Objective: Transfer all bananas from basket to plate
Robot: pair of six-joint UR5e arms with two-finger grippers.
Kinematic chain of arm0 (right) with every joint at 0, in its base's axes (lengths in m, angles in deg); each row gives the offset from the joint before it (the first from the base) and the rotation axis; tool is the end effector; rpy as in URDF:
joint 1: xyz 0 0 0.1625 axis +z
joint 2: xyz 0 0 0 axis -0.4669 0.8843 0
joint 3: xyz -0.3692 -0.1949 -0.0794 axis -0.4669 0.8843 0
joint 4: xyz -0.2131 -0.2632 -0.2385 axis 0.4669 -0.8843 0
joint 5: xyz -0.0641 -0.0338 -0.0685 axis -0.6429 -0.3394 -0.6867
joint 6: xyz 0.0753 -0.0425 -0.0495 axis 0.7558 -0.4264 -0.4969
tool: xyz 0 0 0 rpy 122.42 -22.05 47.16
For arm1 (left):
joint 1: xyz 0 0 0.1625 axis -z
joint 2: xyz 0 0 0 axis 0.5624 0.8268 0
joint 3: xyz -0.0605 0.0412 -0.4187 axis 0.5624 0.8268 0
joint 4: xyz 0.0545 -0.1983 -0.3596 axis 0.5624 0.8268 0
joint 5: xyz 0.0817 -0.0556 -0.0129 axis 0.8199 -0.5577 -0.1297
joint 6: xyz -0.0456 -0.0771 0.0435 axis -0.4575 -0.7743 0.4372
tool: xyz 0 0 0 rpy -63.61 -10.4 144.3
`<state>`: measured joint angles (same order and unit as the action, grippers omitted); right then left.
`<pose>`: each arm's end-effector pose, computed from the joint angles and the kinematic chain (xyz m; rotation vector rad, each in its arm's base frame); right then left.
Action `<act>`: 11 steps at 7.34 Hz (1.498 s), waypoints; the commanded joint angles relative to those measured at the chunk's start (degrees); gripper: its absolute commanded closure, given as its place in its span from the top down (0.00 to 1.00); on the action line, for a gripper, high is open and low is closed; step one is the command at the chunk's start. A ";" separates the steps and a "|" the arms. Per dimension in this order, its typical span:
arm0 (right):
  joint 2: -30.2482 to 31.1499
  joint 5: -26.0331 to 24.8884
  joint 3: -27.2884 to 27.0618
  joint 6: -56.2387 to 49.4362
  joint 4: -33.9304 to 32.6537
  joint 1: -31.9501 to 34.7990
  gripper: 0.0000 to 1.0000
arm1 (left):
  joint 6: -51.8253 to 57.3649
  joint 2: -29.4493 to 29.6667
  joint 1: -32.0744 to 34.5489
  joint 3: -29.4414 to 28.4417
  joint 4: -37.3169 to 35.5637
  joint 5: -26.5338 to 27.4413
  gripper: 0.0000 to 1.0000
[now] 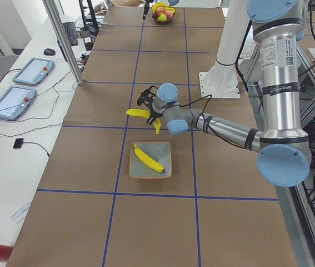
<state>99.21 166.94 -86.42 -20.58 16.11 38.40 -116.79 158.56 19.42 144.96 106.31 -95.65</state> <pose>-0.1290 -0.4858 0.4078 0.3548 -0.8970 0.0648 0.1877 -0.3914 0.4729 0.5375 0.9608 0.3756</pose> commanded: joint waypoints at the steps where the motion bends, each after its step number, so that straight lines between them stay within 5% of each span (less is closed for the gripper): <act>1: 5.06 5.42 4.18 -18.41 0.12 8.17 1.00 | 7.23 -6.38 0.32 -0.77 -0.87 4.62 0.00; 2: 5.15 8.50 7.60 -26.75 0.03 12.56 1.00 | 7.23 -6.49 0.23 -1.29 -2.88 5.09 0.02; 6: 5.50 11.35 11.15 -33.61 0.03 17.26 1.00 | 7.32 -6.49 -2.23 -3.50 -3.87 9.48 0.91; 9: 6.21 11.35 12.03 -35.87 0.03 18.93 1.00 | 7.15 -5.62 -1.71 -2.19 -3.87 9.07 1.00; 11: 6.82 11.35 17.01 -45.94 0.21 22.61 1.00 | 7.06 -4.57 3.44 2.20 -6.40 -0.58 1.00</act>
<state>105.63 178.29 -72.48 -60.39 16.18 58.79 -109.65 153.12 19.27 144.85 101.47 -91.11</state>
